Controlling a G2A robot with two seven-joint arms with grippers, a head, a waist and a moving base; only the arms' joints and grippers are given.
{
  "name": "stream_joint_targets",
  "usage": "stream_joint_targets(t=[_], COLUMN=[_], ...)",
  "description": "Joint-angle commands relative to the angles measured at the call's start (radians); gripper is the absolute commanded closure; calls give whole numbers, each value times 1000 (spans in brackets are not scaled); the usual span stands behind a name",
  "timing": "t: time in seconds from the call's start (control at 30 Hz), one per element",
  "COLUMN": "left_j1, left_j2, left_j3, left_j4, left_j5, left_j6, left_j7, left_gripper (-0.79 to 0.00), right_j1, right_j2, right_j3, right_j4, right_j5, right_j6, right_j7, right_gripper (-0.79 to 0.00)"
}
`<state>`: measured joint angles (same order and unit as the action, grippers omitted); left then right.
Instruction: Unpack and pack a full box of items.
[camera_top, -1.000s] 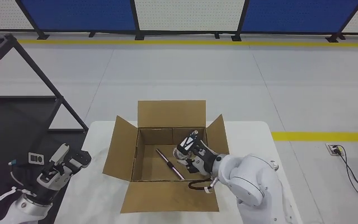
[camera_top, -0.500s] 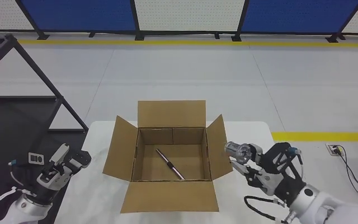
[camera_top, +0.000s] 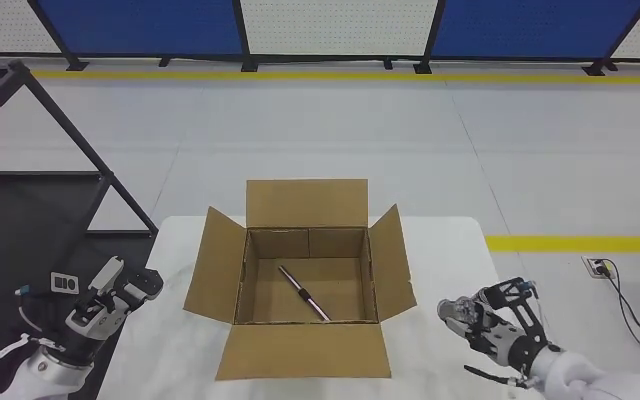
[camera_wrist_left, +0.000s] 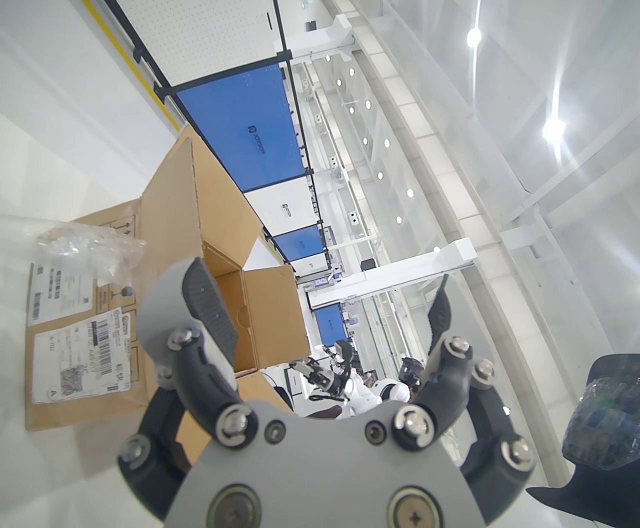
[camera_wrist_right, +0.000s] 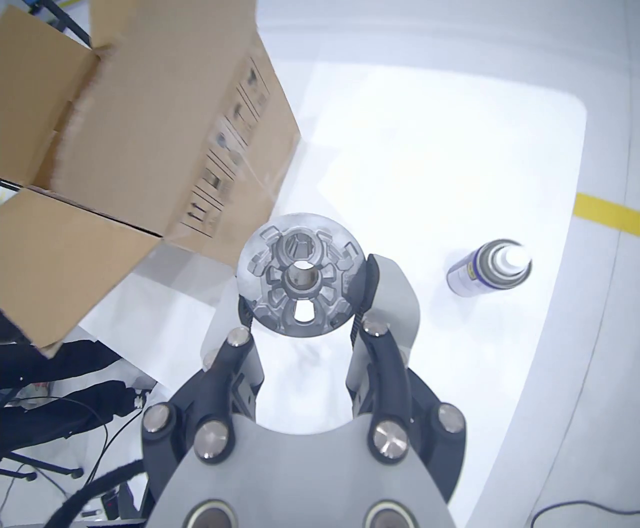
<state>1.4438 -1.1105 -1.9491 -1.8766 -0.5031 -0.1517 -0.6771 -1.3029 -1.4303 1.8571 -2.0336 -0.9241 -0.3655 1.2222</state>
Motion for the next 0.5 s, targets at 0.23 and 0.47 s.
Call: stream_joint_targets(t=[0.23,0.47], left_j1=[0,0], left_j2=[0,0], left_j3=[0,0], left_j4=[0,0], left_j5=[0,0], left_j6=[0,0], left_j7=[0,0], left_gripper=[-785,-785], right_j1=[93,102], right_j2=[22,41], right_j3=[-55,-82], right_j4=[227,256], right_j5=[-87,-156], right_j6=[64,72], right_j7=[-20,25], right_gripper=[0,0])
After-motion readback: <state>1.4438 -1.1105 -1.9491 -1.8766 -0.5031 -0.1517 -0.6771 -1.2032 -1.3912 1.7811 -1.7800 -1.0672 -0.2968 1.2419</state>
